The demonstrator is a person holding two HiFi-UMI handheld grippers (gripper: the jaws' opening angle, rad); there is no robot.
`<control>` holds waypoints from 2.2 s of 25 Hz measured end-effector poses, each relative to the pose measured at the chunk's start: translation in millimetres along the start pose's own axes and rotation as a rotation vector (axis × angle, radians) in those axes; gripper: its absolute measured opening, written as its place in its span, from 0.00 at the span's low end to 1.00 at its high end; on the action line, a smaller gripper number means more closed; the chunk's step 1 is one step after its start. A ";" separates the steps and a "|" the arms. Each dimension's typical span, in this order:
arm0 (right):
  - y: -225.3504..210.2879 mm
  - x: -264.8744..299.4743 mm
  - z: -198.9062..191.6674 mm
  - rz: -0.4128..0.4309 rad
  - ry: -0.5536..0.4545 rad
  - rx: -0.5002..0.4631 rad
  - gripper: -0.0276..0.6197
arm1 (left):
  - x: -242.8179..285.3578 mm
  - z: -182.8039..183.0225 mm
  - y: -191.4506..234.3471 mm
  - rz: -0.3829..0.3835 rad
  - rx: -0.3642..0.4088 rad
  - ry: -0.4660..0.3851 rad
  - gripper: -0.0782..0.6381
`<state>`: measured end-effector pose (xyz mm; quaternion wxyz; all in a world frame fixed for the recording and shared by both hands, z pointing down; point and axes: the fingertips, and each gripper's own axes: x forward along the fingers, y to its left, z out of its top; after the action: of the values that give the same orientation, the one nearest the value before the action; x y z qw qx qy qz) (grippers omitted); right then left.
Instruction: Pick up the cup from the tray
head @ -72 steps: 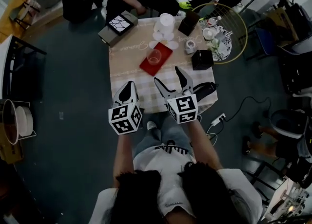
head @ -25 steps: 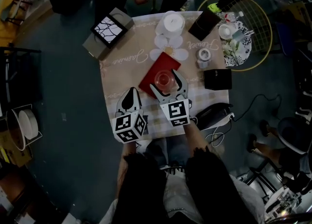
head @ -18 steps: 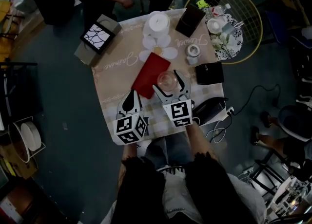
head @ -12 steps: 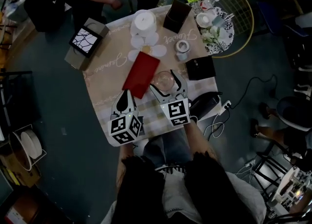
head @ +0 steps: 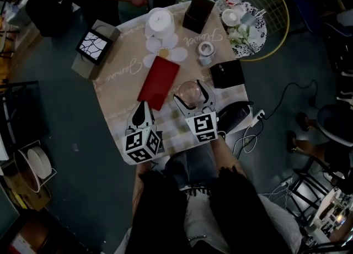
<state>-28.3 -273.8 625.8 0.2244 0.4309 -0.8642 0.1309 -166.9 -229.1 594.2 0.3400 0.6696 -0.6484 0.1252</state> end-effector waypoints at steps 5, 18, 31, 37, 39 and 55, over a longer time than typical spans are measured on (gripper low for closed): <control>1.1 -1.5 0.4 0.012 -0.014 0.025 0.66 | 0.9 -14.1 1.7 0.013 0.000 0.041 0.12; 4.4 -40.1 61.1 0.057 -0.113 0.026 0.66 | -24.4 9.3 -7.0 0.033 -0.006 -0.048 0.12; 12.8 -79.8 110.6 0.033 -0.170 0.200 0.66 | -78.3 51.7 -35.1 -0.036 0.006 -0.185 0.12; 30.2 -101.8 126.8 0.045 -0.182 0.227 0.41 | -106.3 57.8 -43.6 -0.047 0.023 -0.223 0.12; 35.0 -110.2 131.5 0.044 -0.192 0.243 0.27 | -115.8 57.5 -45.5 -0.048 0.026 -0.235 0.12; 72.9 -148.7 114.4 0.029 -0.095 0.070 0.05 | -160.3 38.2 -51.8 -0.060 -0.011 -0.251 0.12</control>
<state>-39.8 -176.5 450.0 0.1660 0.4317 -0.8749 0.1436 -148.5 -130.8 453.3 0.2633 0.6973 -0.6661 0.0266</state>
